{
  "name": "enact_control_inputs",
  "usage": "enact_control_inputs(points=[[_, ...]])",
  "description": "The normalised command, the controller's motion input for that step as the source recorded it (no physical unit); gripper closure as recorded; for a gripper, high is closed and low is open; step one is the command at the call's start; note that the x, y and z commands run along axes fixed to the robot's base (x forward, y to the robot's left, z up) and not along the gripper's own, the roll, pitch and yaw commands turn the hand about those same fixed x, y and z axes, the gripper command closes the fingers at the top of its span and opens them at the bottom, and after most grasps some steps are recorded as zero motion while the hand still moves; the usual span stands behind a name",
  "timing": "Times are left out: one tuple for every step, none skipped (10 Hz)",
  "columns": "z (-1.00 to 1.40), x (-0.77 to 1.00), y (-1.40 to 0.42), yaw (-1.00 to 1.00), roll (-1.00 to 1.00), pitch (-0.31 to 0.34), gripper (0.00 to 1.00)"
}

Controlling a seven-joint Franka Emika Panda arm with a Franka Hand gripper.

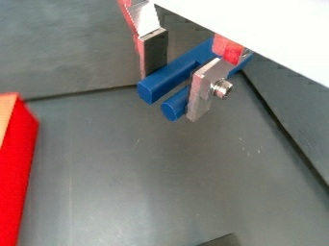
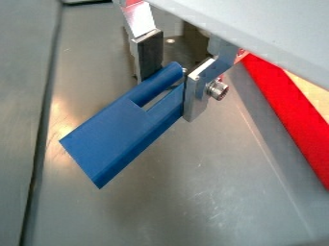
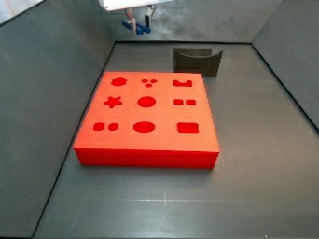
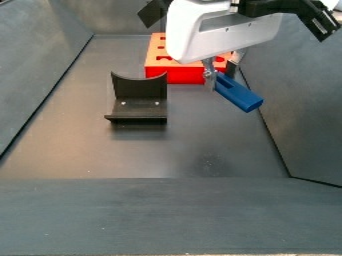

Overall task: Pick up the square-circle object. Move up. Rotate the square-circle object. Place the square-circle object on the fixture. Regrasp the square-circle object. Move to above the board. Insert the square-circle object.
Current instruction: Rotate the square-circle object.

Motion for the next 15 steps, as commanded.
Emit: enact_control_inputs(points=[[-0.03,0.01,0.01,-1.00,0.00,-0.002,1.00],[-0.03,0.01,0.01,-1.00,0.00,-0.002,1.00],[-0.03,0.01,0.01,-1.00,0.00,-0.002,1.00],[-0.03,0.01,0.01,-1.00,0.00,-0.002,1.00],[-0.03,0.01,0.01,-1.00,0.00,-0.002,1.00],[-0.03,0.01,0.02,-1.00,0.00,-0.002,1.00],[-0.03,0.01,0.02,-1.00,0.00,-0.002,1.00],[-0.03,0.01,0.02,-1.00,0.00,-0.002,1.00],[-0.03,0.01,0.02,-1.00,0.00,-0.002,1.00],[-0.03,0.01,0.02,-1.00,0.00,-0.002,1.00],[-0.03,0.01,0.02,-1.00,0.00,-0.002,1.00],[-0.03,0.01,0.02,-1.00,0.00,-0.002,1.00],[-0.03,0.01,0.02,-1.00,0.00,-0.002,1.00],[-0.03,0.01,0.02,-1.00,0.00,-0.002,1.00],[-0.03,0.01,0.02,-1.00,0.00,-0.002,1.00]])
